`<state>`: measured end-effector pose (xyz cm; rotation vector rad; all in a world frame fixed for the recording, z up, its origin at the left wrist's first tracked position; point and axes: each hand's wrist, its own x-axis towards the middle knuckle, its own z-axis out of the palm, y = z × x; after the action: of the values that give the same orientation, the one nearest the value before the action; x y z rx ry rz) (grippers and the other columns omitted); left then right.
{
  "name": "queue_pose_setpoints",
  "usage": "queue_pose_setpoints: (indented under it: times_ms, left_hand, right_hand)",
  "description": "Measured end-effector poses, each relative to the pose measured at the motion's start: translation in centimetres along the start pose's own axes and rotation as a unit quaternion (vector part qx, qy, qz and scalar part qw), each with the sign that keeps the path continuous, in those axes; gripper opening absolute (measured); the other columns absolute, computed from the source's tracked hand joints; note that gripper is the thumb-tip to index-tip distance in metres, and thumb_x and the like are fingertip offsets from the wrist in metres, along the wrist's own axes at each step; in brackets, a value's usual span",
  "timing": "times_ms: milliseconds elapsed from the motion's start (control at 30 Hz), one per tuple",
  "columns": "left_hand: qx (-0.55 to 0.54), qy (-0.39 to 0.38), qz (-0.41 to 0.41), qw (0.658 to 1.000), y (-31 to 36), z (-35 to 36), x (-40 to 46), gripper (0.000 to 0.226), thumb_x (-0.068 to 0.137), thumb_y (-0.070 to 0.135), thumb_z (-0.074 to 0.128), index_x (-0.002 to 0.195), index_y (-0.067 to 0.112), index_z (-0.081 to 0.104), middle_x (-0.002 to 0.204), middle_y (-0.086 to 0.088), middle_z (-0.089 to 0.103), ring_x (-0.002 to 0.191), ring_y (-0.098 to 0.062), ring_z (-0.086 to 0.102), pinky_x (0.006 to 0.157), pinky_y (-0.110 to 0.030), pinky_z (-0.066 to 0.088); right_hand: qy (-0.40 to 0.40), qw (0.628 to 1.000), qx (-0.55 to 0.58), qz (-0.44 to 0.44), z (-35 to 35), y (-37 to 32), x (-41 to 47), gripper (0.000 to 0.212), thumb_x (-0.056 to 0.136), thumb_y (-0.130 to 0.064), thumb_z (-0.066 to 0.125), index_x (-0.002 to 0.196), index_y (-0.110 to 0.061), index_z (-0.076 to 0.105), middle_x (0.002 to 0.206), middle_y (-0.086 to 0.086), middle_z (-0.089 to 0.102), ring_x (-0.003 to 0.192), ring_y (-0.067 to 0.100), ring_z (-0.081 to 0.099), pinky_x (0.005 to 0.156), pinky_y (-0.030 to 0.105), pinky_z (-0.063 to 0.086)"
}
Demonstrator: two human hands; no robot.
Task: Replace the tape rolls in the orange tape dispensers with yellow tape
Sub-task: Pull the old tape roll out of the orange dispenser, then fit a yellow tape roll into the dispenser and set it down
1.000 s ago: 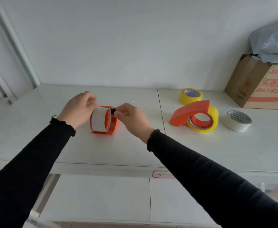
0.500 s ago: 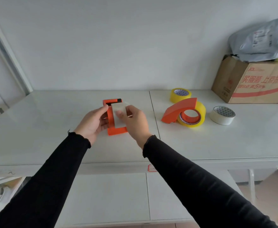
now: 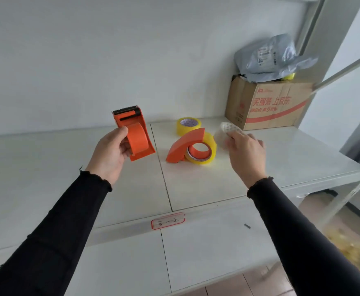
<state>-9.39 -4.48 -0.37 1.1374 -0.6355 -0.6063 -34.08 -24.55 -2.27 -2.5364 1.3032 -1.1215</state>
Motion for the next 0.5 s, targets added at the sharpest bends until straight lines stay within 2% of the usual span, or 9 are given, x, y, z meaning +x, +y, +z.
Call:
queue_pose_setpoints:
  times_ms: [100, 167, 300, 400, 500]
  left_hand:
    - [-0.009, -0.012, -0.015, 1.0, -0.8, 1.3, 0.8, 0.017, 0.102, 0.023, 0.048, 0.098, 0.017, 0.064, 0.096, -0.005, 0.065, 0.081, -0.015, 0.062, 0.078, -0.033, 0.046]
    - [-0.011, -0.013, -0.017, 1.0, -1.0, 1.6, 0.8, 0.017, 0.102, 0.022, 0.048, 0.097, 0.018, 0.064, 0.094, -0.004, 0.064, 0.078, -0.014, 0.063, 0.076, -0.031, 0.047]
    - [-0.018, -0.009, -0.027, 0.999, -1.3, 1.8, 0.9, 0.015, 0.102, 0.021, 0.048, 0.099, 0.017, 0.062, 0.094, -0.003, 0.065, 0.076, -0.012, 0.063, 0.075, -0.03, 0.048]
    - [-0.02, -0.007, -0.03, 0.999, -1.4, 1.8, 1.4, 0.015, 0.102, 0.021, 0.048, 0.101, 0.016, 0.063, 0.095, -0.003, 0.065, 0.077, -0.013, 0.064, 0.076, -0.031, 0.048]
    - [-0.014, -0.003, -0.028, 1.0, -1.2, 1.6, 2.0, 0.016, 0.102, 0.022, 0.048, 0.105, 0.015, 0.062, 0.096, -0.003, 0.066, 0.076, -0.011, 0.065, 0.076, -0.03, 0.049]
  right_hand:
    - [-0.079, 0.99, -0.112, 0.032, 0.7, 5.8, -0.9, 0.033, 0.099, -0.022, 0.046, 0.119, -0.023, 0.072, 0.11, 0.007, 0.077, 0.103, 0.031, 0.062, 0.085, 0.039, 0.036]
    - [-0.106, 0.984, -0.137, 0.047, 1.1, 7.6, -1.8, 0.033, 0.099, -0.021, 0.05, 0.123, -0.022, 0.072, 0.115, 0.009, 0.076, 0.107, 0.032, 0.063, 0.087, 0.039, 0.039]
    - [-0.139, 0.975, -0.158, 0.067, 1.2, 7.9, -1.7, 0.031, 0.094, -0.008, 0.051, 0.115, -0.014, 0.072, 0.109, 0.016, 0.075, 0.11, 0.036, 0.061, 0.082, 0.039, 0.045]
    - [-0.1, 0.987, -0.123, 0.027, 0.5, 5.3, 0.5, 0.032, 0.093, -0.003, 0.045, 0.117, -0.01, 0.065, 0.115, 0.016, 0.071, 0.111, 0.037, 0.057, 0.081, 0.041, 0.046]
    - [-0.08, 0.996, -0.026, -0.019, 0.4, 0.0, 4.9, 0.042, 0.1, -0.014, 0.043, 0.139, -0.014, 0.058, 0.13, 0.014, 0.066, 0.121, 0.037, 0.054, 0.092, 0.042, 0.047]
